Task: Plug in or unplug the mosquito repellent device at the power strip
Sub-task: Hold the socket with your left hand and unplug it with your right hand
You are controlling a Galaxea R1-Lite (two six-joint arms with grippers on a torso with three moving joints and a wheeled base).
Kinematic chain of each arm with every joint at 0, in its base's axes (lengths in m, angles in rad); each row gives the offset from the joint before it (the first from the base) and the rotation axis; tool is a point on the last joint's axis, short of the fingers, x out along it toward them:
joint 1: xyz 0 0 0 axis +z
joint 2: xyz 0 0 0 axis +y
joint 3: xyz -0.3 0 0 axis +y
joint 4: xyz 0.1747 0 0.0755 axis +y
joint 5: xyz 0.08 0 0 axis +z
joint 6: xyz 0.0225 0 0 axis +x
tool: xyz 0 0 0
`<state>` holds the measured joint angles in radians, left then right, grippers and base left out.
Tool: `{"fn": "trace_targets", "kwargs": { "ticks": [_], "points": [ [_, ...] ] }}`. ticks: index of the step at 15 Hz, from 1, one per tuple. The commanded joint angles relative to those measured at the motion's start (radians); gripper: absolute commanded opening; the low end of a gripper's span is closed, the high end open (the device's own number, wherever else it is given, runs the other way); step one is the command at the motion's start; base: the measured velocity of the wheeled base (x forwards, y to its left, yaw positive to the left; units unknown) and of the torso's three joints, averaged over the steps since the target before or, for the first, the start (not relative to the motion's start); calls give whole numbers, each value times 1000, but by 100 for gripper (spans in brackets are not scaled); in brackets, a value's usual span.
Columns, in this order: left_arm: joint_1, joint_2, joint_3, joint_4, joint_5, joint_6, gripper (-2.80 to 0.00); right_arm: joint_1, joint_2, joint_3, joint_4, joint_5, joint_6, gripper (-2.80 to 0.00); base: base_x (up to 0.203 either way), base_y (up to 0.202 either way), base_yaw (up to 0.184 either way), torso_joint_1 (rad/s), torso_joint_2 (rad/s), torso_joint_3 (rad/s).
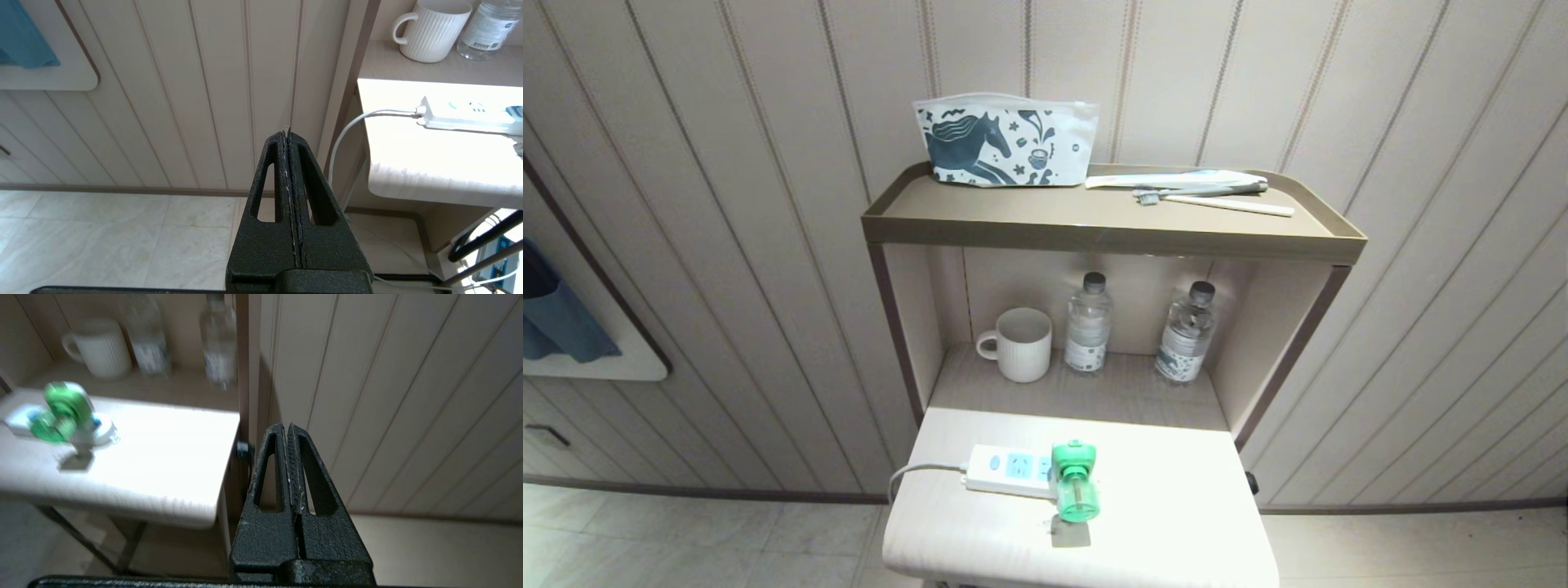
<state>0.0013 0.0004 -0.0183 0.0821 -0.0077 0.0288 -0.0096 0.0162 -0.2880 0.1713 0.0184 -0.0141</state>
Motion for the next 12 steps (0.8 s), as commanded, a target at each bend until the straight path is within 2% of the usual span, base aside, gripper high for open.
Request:
{"fn": "trace_targets", "kwargs": {
  "ticks": [1, 5, 9, 11, 12],
  "points": [
    [0, 0, 0, -1, 0, 0, -280, 0, 57, -206, 60, 15, 1, -280, 0, 0, 0, 0, 0, 0],
    [0, 0, 0, 1, 0, 0, -280, 2, 386, -596, 152, 58, 27, -280, 0, 0, 0, 0, 0, 0],
    [-1, 0, 0, -1, 0, 0, -280, 6, 801, -994, 199, 163, 134, -280, 0, 0, 0, 0, 0, 0],
    [-1, 0, 0, 1, 0, 0, -280, 55, 988, -1248, 310, 207, 196, -280, 0, 0, 0, 0, 0, 0],
    [0, 0, 0, 1, 0, 0, -280, 95, 1078, -1387, 426, 211, 220, -280, 0, 0, 0, 0, 0, 0]
  ]
}}
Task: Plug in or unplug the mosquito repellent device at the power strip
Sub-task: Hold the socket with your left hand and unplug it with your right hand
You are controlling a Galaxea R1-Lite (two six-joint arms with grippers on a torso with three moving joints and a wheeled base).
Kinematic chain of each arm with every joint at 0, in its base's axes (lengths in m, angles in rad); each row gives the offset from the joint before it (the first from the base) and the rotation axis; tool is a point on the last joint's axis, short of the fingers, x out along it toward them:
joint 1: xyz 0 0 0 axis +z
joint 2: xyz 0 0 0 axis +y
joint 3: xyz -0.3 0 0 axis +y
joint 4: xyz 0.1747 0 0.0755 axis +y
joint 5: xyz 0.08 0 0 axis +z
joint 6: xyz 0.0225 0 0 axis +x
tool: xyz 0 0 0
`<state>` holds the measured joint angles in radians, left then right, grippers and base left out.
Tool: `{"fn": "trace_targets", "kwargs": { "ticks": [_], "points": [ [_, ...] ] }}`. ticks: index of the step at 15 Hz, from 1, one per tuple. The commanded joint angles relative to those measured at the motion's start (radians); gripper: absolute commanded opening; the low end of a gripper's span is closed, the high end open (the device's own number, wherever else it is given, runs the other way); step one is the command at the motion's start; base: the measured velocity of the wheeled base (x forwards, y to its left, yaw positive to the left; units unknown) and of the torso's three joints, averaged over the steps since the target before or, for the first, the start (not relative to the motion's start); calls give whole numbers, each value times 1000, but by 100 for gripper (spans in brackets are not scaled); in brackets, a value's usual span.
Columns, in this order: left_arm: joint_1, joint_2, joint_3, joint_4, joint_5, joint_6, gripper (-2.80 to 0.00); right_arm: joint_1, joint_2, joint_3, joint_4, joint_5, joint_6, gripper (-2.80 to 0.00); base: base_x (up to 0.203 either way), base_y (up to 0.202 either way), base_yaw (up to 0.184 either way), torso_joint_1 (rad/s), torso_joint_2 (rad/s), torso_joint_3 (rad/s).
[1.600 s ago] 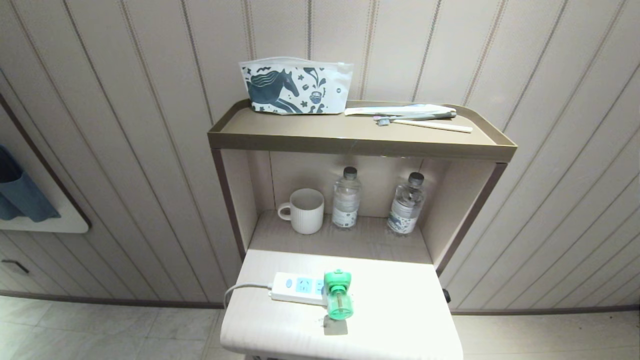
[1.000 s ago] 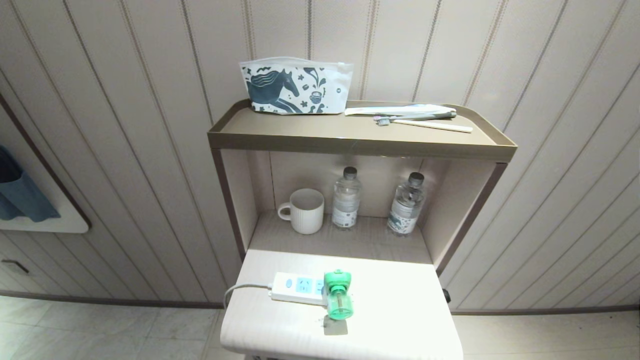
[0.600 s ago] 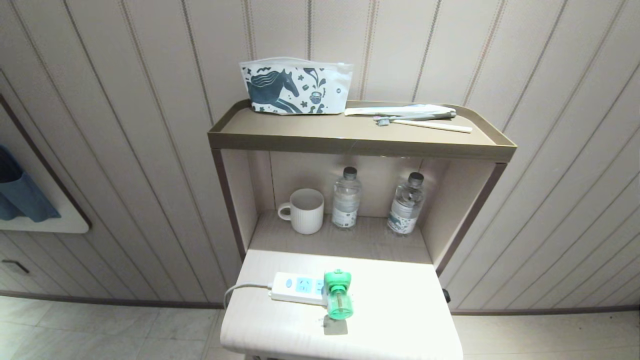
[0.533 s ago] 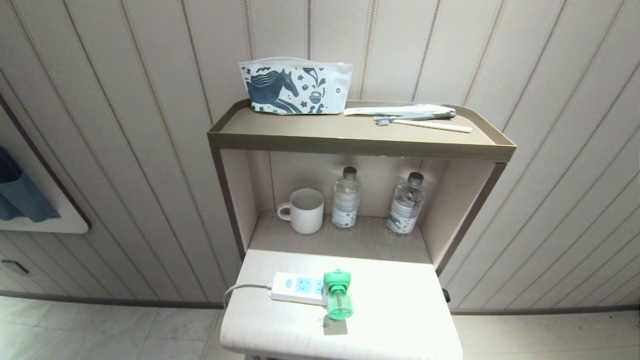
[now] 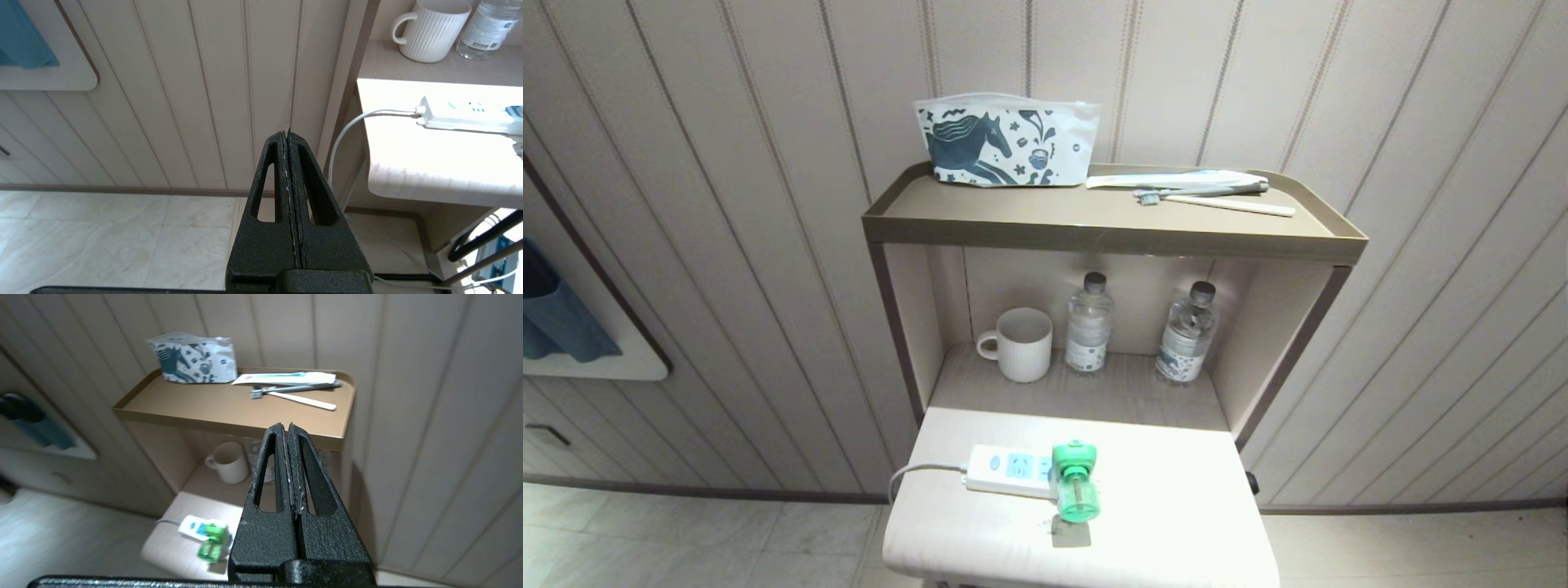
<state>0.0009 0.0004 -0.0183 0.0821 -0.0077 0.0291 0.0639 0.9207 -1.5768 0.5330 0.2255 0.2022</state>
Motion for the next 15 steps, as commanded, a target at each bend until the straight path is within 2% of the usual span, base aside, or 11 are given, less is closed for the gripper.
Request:
{"fn": "trace_targets", "kwargs": {
  "ticks": [1, 3, 5, 6, 8, 11, 12, 15],
  "points": [
    [1, 0, 0, 1, 0, 0, -280, 68, 258, -233, 204, -2, 20, -280, 0, 0, 0, 0, 0, 0],
    [1, 0, 0, 1, 0, 0, -280, 204, 379, -404, 367, -58, 53, -280, 0, 0, 0, 0, 0, 0],
    [1, 0, 0, 1, 0, 0, -280, 424, 552, -419, 510, -131, 101, -280, 0, 0, 0, 0, 0, 0],
    [1, 0, 0, 1, 0, 0, -280, 489, 628, -408, 556, -156, 119, -280, 0, 0, 0, 0, 0, 0],
    [1, 0, 0, 1, 0, 0, -280, 579, 754, -390, 624, -184, 145, -280, 0, 0, 0, 0, 0, 0],
    [1, 0, 0, 1, 0, 0, -280, 667, 870, -381, 686, -194, 158, -280, 0, 0, 0, 0, 0, 0],
    [-1, 0, 0, 1, 0, 0, -280, 696, 893, -381, 690, -200, 160, 0, 0, 0, 0, 0, 0, 0],
    [1, 0, 0, 1, 0, 0, -280, 764, 958, -381, 690, -236, 200, 0, 0, 0, 0, 0, 0, 0]
  ]
}}
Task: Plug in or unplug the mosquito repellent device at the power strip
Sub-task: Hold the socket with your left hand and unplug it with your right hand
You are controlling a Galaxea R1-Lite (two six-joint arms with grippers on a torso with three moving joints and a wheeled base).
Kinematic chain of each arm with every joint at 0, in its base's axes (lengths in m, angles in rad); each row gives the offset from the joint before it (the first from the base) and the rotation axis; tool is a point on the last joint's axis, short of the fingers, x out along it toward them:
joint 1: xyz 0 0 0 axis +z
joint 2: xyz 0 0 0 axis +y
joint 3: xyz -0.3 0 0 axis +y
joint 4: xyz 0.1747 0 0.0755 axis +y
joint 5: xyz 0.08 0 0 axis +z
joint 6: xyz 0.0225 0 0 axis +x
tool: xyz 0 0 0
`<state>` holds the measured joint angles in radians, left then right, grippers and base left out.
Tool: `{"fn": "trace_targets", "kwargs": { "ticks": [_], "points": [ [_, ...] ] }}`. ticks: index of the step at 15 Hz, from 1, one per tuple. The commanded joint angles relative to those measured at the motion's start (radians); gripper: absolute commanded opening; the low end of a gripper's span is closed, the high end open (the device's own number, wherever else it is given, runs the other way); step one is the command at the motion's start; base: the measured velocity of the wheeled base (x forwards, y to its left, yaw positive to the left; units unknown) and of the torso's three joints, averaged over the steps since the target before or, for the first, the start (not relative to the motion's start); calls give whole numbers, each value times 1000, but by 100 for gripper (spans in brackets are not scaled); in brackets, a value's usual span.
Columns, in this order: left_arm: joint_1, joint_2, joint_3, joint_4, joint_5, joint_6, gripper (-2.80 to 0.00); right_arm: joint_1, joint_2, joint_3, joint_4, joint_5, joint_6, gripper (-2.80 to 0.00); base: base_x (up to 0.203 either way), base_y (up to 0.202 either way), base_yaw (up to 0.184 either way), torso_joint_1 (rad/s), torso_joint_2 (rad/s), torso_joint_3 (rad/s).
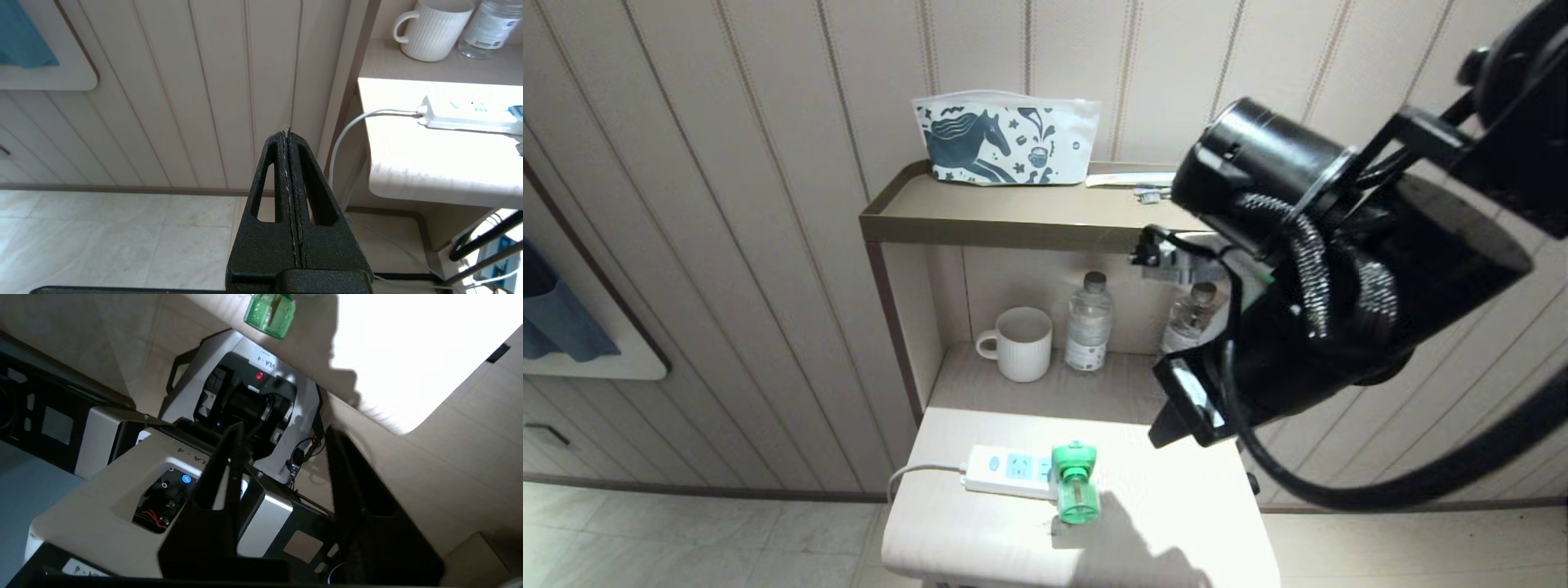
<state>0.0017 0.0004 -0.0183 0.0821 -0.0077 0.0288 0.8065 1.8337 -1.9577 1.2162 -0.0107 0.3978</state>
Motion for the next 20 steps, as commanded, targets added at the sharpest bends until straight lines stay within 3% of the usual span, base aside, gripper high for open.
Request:
{"fn": "trace_targets", "kwargs": {
  "ticks": [1, 6, 20],
  "points": [
    [0, 0, 0, 1, 0, 0, -280, 32, 69, 2, 7, -6, 27, 0, 0, 0, 0, 0, 0, 0],
    [-2, 0, 0, 1, 0, 0, -280, 38, 214, 9, -12, -8, 55, 0, 0, 0, 0, 0, 0, 0],
    [-1, 0, 0, 1, 0, 0, -280, -46, 444, 2, -228, -14, 14, 0, 0, 0, 0, 0, 0, 0]
  ]
}}
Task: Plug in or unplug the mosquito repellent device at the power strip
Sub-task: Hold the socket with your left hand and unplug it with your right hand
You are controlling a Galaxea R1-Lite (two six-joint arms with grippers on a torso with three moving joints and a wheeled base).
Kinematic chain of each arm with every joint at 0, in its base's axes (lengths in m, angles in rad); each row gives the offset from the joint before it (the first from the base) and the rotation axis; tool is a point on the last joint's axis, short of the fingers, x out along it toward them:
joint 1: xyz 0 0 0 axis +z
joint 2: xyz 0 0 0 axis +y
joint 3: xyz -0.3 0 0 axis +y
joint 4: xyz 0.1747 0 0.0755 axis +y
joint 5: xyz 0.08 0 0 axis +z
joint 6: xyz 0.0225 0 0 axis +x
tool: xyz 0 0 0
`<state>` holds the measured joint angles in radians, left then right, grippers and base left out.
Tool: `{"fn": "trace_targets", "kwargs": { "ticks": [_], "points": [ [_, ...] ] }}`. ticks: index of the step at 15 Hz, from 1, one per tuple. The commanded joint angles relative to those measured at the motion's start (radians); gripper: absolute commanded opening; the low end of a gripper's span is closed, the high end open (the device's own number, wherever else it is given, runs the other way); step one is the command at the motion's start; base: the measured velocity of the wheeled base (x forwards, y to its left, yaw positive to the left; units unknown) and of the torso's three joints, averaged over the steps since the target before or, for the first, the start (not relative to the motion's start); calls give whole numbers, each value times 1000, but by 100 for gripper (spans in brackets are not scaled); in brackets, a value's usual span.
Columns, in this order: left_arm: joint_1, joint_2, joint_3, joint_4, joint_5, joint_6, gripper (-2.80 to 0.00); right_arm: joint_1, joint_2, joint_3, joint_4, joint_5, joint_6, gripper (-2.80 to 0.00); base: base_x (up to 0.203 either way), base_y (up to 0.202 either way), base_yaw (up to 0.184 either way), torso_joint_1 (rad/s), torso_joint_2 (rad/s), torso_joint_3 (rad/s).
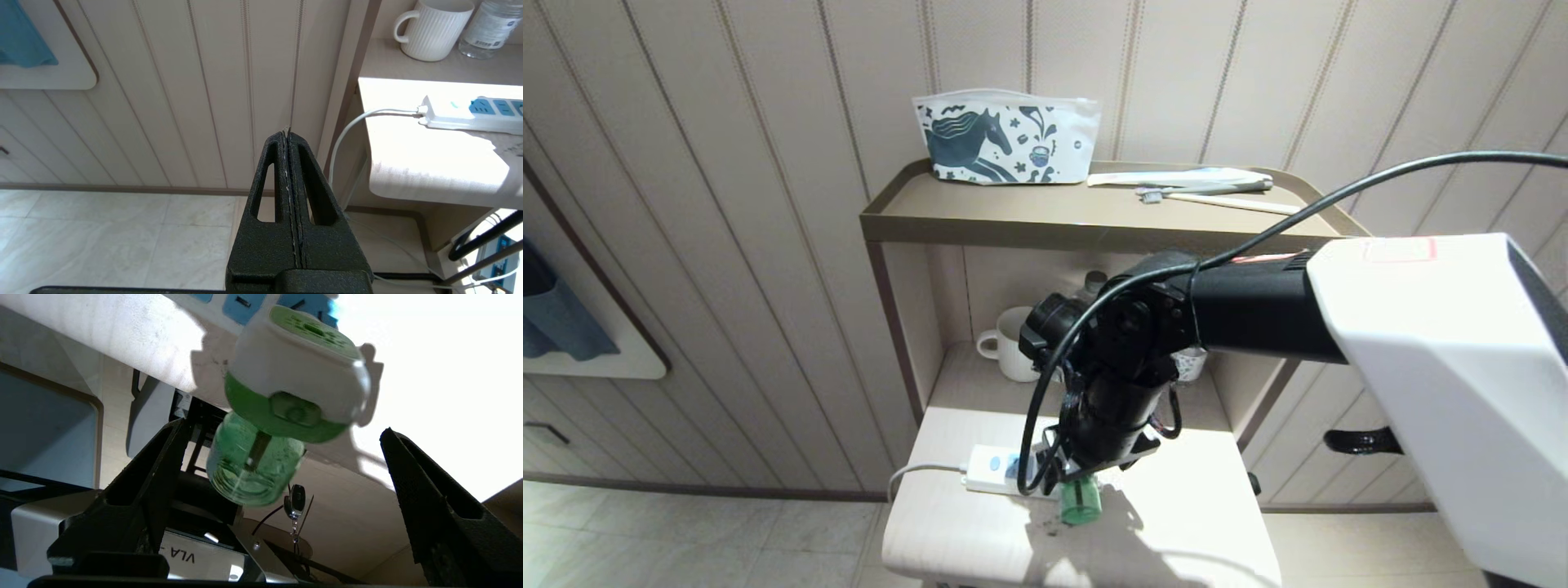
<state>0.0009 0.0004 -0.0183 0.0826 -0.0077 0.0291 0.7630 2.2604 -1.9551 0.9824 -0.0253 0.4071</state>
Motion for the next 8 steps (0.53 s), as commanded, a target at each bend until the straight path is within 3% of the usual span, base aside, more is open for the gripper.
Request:
{"fn": "trace_targets", "kwargs": {
  "ticks": [1, 8],
  "points": [
    [-1, 0, 0, -1, 0, 0, -280, -2, 26, -3, 1, -1, -2, 0, 0, 0, 0, 0, 0, 0],
    [1, 0, 0, 0, 0, 0, -280, -6, 56, -4, -55, -8, -24, 0, 0, 0, 0, 0, 0, 0]
  ]
}}
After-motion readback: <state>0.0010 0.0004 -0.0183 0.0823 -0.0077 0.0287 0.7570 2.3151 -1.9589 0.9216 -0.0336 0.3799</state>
